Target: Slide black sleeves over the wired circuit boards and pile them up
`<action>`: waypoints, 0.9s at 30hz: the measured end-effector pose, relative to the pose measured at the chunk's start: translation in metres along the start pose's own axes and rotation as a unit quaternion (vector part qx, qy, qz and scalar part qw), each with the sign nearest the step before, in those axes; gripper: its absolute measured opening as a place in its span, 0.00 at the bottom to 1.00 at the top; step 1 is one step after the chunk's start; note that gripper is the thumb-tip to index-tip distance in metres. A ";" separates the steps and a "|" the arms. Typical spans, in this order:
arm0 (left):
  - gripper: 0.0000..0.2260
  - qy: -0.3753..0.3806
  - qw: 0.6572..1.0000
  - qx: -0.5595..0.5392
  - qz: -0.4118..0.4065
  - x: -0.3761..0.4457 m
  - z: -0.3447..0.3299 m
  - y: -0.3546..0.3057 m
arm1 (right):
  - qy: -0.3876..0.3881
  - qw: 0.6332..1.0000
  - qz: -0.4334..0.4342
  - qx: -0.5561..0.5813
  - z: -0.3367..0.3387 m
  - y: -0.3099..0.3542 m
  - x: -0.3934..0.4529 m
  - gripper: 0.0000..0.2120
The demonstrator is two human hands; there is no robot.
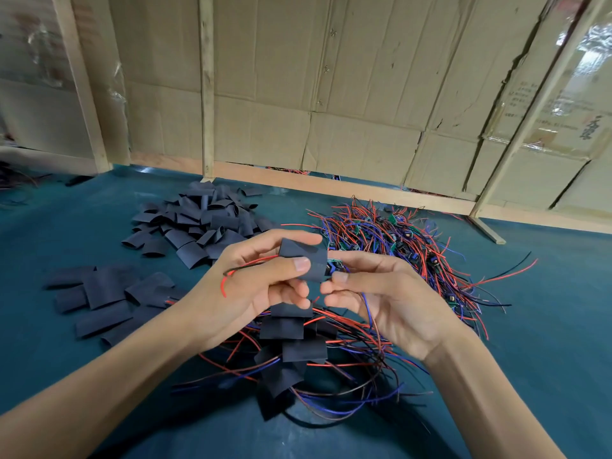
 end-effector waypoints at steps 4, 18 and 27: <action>0.15 -0.014 1.000 -0.015 0.009 -0.001 -0.001 0.000 | 0.018 1.000 0.004 -0.008 -0.002 -0.001 0.000 0.11; 0.15 -0.093 0.988 0.107 -0.053 -0.013 -0.002 -0.009 | -0.039 0.998 0.048 -0.011 0.002 -0.004 0.001 0.10; 0.16 -0.106 0.986 0.109 -0.072 -0.016 -0.005 -0.013 | -0.038 0.998 0.036 -0.019 -0.001 -0.003 0.001 0.10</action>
Point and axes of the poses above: each hand's wrist, its own x-axis towards the middle knuckle, its own z-axis out of the back of the hand, y = z × x, the point moved 4 cm from there along x, towards the middle knuckle, and after that the axes turned 15 degrees about z, right-handed, at the moved point
